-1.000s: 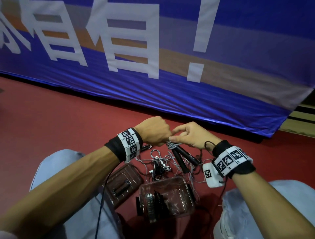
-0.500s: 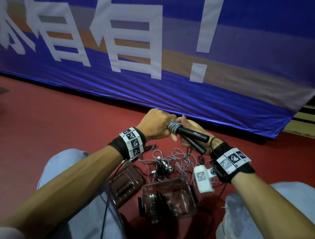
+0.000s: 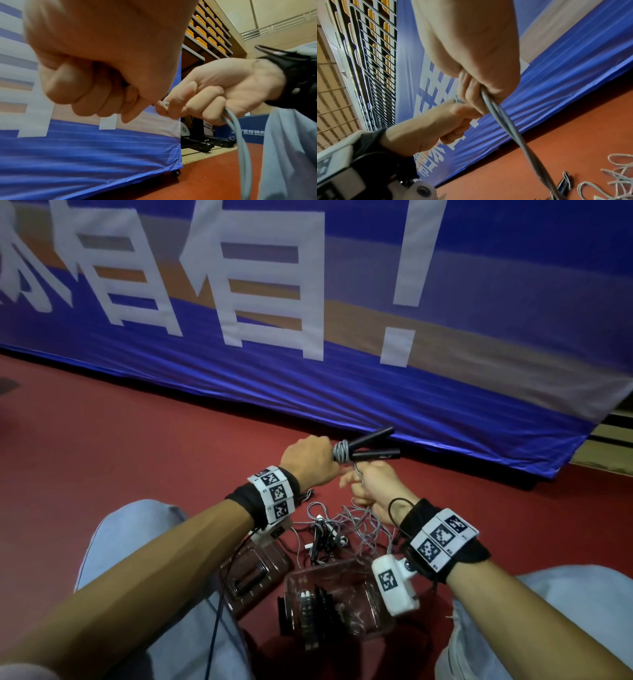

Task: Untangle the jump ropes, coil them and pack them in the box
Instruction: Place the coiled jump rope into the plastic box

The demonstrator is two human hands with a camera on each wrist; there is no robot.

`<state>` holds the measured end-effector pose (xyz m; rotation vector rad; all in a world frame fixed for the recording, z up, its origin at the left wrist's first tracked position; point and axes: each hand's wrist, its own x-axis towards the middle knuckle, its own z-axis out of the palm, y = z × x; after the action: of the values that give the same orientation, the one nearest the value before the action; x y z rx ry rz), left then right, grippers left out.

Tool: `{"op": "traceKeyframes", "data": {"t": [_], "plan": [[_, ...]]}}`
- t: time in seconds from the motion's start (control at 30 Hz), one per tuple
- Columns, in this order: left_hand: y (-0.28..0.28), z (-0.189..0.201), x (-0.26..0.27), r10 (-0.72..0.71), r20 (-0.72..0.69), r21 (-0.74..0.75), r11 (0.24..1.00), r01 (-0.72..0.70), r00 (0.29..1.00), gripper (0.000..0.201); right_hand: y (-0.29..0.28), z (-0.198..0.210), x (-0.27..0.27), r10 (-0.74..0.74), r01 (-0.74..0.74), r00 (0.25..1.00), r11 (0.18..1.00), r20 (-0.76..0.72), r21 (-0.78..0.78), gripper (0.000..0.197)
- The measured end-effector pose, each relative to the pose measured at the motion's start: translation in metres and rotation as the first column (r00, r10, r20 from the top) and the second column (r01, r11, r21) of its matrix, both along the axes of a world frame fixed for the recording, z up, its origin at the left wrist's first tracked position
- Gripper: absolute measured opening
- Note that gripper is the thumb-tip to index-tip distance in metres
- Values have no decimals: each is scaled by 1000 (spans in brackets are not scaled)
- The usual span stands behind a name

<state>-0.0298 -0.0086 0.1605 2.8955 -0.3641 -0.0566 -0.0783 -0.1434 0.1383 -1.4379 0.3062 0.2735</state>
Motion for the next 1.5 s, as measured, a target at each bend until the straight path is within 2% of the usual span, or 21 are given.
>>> {"op": "traceKeyframes", "data": {"t": [0.1, 0.17, 0.2, 0.23, 0.3, 0.33, 0.37, 0.47, 0.53, 0.67, 0.77, 0.83, 0.9, 0.97, 1.03, 1.13, 1.17, 1.23, 1.3, 1.37, 1.5], "plan": [[2, -12, 3, 7, -24, 100, 995, -5, 1000, 28, -1, 6, -5, 118, -127, 991, 971, -58, -204, 22], [3, -18, 4, -14, -70, 151, 988, 25, 997, 28, -6, 6, -7, 203, -202, 978, 891, -40, -406, 29], [3, -19, 3, -35, -109, 167, 985, 53, 993, 28, -9, 4, -8, 245, -212, 969, 817, -9, -536, 34], [4, -21, 3, -55, -160, 179, 980, 84, 986, 27, -12, 2, -9, 297, -201, 955, 708, 27, -677, 36], [5, -22, 3, -103, -251, 209, 965, 158, 963, 27, -18, 0, -12, 411, -119, 907, 453, 88, -884, 35], [7, -20, 2, -133, -267, 234, 952, 198, 954, 28, -20, 0, -13, 457, -71, 883, 357, 108, -931, 33], [8, -19, 2, -167, -266, 268, 933, 239, 949, 26, -22, 2, -14, 491, -30, 862, 297, 126, -954, 32], [9, -12, 0, -294, -230, 403, 839, 366, 928, 16, -27, 8, -10, 556, 81, 809, 212, 189, -974, 46], [9, -9, -4, -394, -201, 496, 749, 440, 897, 17, -30, 9, -6, 587, 107, 786, 176, 191, -979, 57], [12, -3, -5, -573, -119, 619, 596, 512, 811, 23, -35, 5, -4, 611, 49, 771, 224, 179, -973, 65], [16, 7, -2, -649, -65, 661, 541, 520, 758, 23, -36, 4, -1, 562, -47, 808, 358, 175, -933, 68], [18, 16, -2, -677, -47, 697, 504, 510, 734, 19, -34, 1, 0, 544, -128, 823, 461, 165, -878, 63], [20, 23, -3, -699, -35, 715, 482, 506, 714, 17, -32, 2, 1, 544, -200, 818, 574, 187, -794, 55], [24, 30, -2, -731, 5, 719, 477, 506, 682, 18, -32, 9, 1, 536, -306, 831, 664, 149, -682, 58], [27, 32, -1, -778, 78, 713, 481, 511, 623, 19, -36, 15, 4, 558, -397, 826, 678, 81, -618, 58], [27, 26, 1, -850, 231, 631, 501, 593, 473, 26, -36, 25, -1, 694, -622, 720, 631, -22, -464, 55], [27, 24, 2, -860, 279, 605, 502, 618, 427, 29, -36, 29, -5, 716, -667, 698, 638, -23, -385, 50], [29, 22, 1, -852, 355, 538, 523, 661, 385, 30, -36, 30, -9, 726, -706, 688, 667, -6, -239, 49], [31, 20, 1, -816, 417, 437, 566, 699, 400, 29, -37, 29, -9, 731, -718, 680, 678, 46, -156, 54], [32, 19, 0, -759, 476, 338, 625, 704, 444, 29, -38, 24, -7, 740, -726, 666, 672, 96, -146, 61], [30, 21, -6, -628, 557, 140, 716, 683, 544, 32, -42, 29, -7, 693, -696, 707, 717, 141, -37, 72]]}}
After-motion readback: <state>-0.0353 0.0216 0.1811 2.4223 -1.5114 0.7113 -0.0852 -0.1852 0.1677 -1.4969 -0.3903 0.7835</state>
